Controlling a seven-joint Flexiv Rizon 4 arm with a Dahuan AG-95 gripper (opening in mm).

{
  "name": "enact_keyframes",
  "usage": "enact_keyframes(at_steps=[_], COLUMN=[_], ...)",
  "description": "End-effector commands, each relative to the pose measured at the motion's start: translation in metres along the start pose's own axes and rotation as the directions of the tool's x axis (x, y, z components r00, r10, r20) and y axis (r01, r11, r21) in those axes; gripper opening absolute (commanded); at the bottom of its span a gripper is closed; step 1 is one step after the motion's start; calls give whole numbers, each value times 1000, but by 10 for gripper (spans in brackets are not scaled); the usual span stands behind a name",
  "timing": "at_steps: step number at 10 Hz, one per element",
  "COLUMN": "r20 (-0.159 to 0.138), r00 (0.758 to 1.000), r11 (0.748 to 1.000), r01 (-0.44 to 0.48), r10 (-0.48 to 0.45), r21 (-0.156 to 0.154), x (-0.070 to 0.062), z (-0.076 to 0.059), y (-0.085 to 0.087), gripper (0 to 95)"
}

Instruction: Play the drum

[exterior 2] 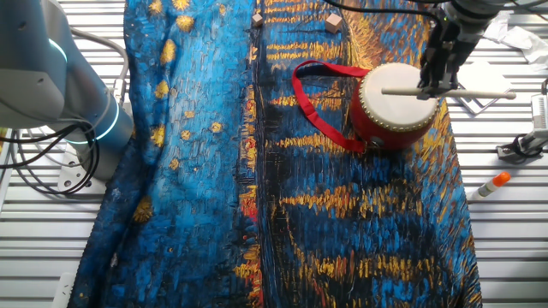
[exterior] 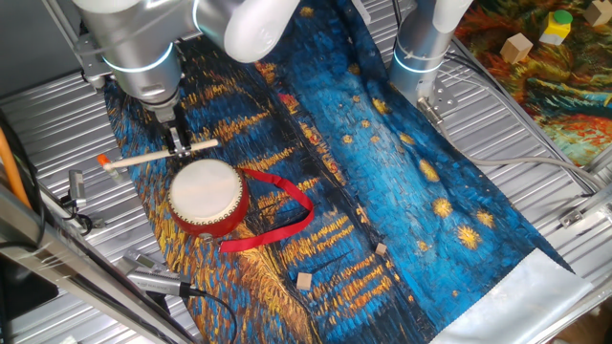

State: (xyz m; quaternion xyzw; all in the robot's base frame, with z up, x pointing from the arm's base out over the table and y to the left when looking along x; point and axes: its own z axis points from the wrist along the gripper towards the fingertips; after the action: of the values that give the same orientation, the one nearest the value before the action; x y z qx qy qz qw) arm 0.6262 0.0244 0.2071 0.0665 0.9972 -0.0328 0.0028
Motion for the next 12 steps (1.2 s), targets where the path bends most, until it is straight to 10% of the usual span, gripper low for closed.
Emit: enact_keyframes(at_steps=[1,9,10,12], r20=[19,62,30,-117], r00=[1000,998,1000,993], r11=[1000,1000,1000,986], r01=[12,14,1,-54], r10=[-12,-13,0,36], r21=[-5,-12,-22,-155], x=[0,0,0,0], z=[0,0,0,0], y=[0,0,0,0], gripper=[0,0,0,0])
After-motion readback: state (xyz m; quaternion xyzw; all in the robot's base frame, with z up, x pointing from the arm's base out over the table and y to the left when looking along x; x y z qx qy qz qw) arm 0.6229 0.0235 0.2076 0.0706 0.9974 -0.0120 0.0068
